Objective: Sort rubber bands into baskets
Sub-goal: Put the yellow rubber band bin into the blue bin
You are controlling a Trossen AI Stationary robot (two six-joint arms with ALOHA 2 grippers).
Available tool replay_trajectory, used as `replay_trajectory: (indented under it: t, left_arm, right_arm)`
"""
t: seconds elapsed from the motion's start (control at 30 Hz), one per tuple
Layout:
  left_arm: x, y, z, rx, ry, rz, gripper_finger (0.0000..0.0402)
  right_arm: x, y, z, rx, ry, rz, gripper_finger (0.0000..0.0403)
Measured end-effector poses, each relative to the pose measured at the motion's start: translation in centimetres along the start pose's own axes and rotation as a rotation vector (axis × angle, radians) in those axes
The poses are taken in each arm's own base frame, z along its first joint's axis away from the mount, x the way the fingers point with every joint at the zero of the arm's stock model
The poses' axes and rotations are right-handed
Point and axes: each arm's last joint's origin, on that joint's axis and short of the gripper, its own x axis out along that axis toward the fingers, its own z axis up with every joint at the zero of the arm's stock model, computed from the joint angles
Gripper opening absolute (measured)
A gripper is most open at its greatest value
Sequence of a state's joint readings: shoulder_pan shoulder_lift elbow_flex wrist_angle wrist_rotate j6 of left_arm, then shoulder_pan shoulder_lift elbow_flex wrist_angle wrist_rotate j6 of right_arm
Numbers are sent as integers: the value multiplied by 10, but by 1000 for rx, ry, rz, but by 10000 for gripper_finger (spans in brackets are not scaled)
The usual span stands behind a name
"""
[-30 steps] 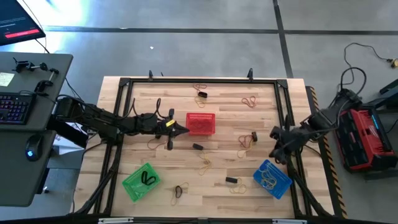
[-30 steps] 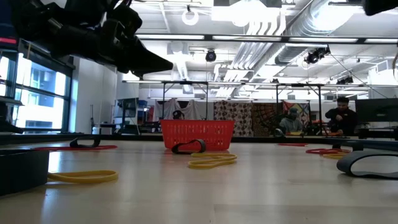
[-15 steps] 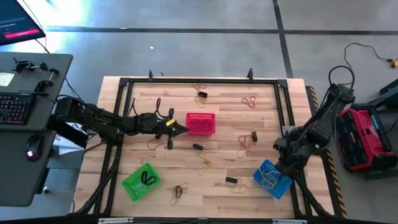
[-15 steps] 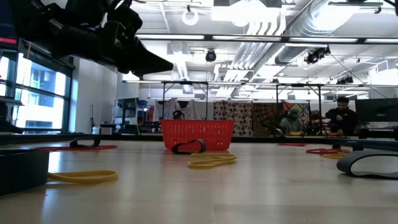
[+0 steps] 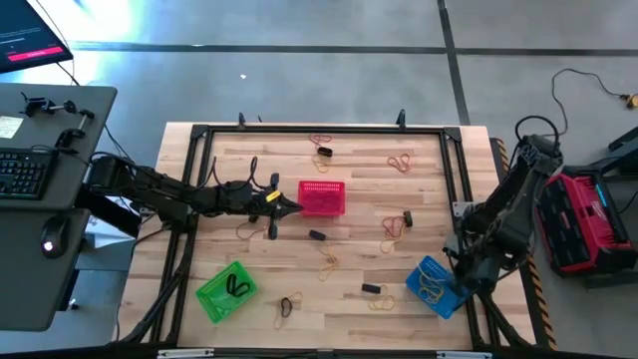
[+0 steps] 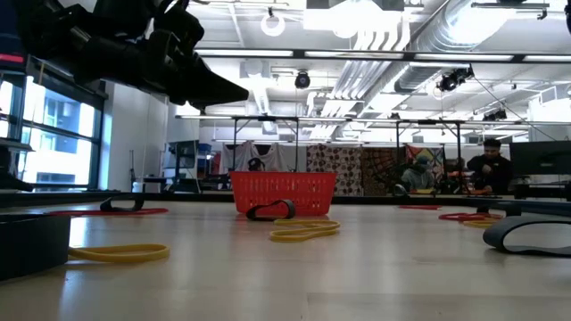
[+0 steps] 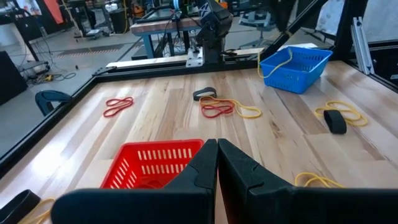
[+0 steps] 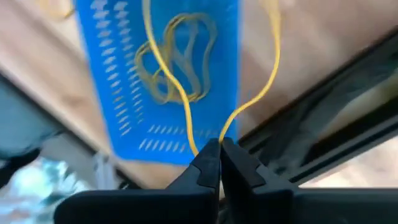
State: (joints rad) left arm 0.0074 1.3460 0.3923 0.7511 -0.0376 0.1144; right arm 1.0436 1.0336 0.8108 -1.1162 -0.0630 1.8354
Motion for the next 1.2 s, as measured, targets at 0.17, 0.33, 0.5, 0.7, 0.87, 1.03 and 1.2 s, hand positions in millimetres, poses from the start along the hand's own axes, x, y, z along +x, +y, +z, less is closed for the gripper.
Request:
replay_trajectory:
  t: [0.17, 0.33, 0.5, 0.7, 0.87, 1.03, 1.2]
  left_arm:
    - [0, 0, 0, -6, 1, 0, 3]
    - [0, 0, 0, -6, 1, 0, 3]
    - [0, 0, 0, -6, 2, 0, 3]
    - [0, 0, 0, -9, 2, 0, 3]
    - [0, 0, 0, -9, 2, 0, 3]
    - [0, 0, 0, -24, 2, 0, 3]
    - [0, 0, 0, -25, 4, -1, 3]
  right_arm:
    - [-1, -6, 4, -40, -162, -33, 0]
    - [-2, -8, 11, -105, -369, -25, 0]
    - [-4, -7, 15, -170, -516, -14, 0]
    - [-7, 0, 10, -317, -479, 70, 0]
    - [-33, 12, 2, -389, -539, 181, 0]
    - [-64, 14, -2, -313, -512, 220, 0]
    - [-91, 22, -9, -257, -379, 253, 0]
